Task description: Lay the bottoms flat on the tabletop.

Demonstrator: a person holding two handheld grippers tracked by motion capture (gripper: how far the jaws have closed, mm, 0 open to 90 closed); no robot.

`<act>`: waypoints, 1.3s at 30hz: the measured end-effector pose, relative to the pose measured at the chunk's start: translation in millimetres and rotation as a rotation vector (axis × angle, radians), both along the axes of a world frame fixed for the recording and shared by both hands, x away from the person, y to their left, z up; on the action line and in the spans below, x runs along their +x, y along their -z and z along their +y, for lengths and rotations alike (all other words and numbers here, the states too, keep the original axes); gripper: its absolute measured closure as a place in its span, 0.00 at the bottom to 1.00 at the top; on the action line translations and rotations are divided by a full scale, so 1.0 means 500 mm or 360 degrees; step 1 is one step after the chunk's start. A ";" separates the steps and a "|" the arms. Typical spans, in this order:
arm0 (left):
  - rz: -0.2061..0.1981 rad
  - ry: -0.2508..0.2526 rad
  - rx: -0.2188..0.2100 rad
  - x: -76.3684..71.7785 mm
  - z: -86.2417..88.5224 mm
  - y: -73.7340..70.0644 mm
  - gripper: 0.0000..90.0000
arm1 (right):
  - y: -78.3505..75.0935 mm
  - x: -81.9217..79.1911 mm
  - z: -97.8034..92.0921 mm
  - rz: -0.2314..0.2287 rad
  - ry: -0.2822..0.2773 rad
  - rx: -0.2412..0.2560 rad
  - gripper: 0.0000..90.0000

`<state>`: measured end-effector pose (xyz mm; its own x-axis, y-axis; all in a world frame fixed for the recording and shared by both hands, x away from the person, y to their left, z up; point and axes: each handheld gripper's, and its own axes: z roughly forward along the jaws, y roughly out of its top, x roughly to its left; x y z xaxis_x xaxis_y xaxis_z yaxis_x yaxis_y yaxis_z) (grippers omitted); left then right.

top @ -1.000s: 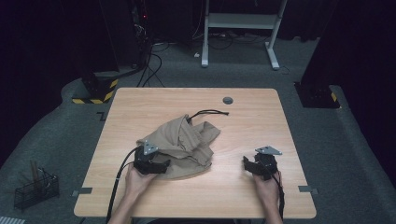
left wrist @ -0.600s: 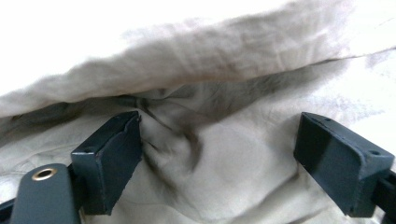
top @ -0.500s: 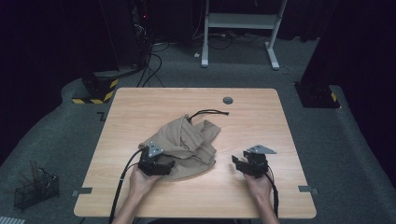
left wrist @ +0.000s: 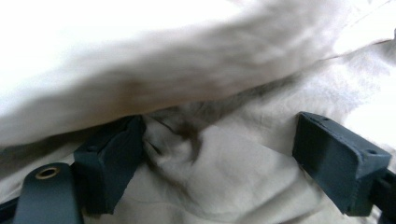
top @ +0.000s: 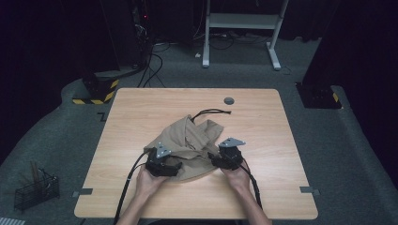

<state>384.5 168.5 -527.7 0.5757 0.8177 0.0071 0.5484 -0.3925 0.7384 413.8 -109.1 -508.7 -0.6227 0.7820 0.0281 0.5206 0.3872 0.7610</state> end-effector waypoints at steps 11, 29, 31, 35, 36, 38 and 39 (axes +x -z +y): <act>0.0007 0.0102 0.0003 0.005 -0.053 -0.001 0.16 | -0.002 -0.054 -0.082 -0.0024 0.0011 -0.0035 0.79; -0.0094 0.0025 -0.0028 -0.032 -0.046 -0.089 0.17 | -0.050 -0.122 -0.161 -0.0238 0.0178 0.0029 0.67; -0.0085 0.0021 -0.0049 -0.027 -0.047 -0.102 0.17 | -0.060 -0.123 -0.152 -0.0216 0.0090 0.0096 0.67; -0.0102 0.0046 -0.0036 -0.007 -0.067 -0.110 0.17 | -0.038 -0.119 -0.113 -0.0159 -0.0036 0.0080 0.67; -0.0092 0.0058 -0.0043 0.000 -0.075 -0.111 0.17 | -0.031 -0.114 -0.105 -0.0155 -0.0049 0.0077 0.68; -0.0054 0.0102 -0.0044 0.014 -0.095 -0.110 0.18 | -0.019 -0.096 -0.089 -0.0103 -0.0082 0.0104 0.69; -0.0035 0.0146 -0.0039 0.019 -0.108 -0.110 0.19 | -0.018 -0.093 -0.083 -0.0095 -0.0087 0.0093 0.69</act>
